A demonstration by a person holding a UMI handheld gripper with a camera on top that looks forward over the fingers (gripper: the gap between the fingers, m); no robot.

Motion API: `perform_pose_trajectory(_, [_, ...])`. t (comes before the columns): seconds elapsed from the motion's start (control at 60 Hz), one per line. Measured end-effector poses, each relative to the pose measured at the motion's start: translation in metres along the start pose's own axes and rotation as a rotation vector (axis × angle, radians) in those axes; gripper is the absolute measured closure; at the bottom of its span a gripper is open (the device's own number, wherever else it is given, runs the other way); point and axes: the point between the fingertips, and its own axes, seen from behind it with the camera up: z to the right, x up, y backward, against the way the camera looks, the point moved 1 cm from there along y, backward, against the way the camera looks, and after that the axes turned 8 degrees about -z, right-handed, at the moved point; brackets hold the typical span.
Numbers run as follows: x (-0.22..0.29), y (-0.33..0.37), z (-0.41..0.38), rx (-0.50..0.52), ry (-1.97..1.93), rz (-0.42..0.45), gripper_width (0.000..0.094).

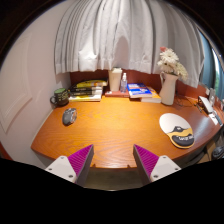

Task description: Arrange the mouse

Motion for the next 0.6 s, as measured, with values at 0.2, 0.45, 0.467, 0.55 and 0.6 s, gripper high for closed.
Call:
perform_pose_trajectory(0.2, [0.016, -0.028, -0.051, 0.083, 0.037, -0.061, 0.0130])
perform_pose_trajectory(0.45, [0.073, -0.067, -0.069, 0.143, 0.059, -0.073, 0.0129])
perform_pose_trajectory(0.467, [0.077, -0.070, -0.069, 0.147, 0.058, -0.075, 0.0128])
perform_pose_trajectory(0.55, [0.095, -0.080, -0.067, 0.169, 0.058, -0.081, 0.0129])
perform_pose_trajectory(0.6, [0.105, -0.085, -0.063, 0.178, 0.059, -0.088, 0.0130])
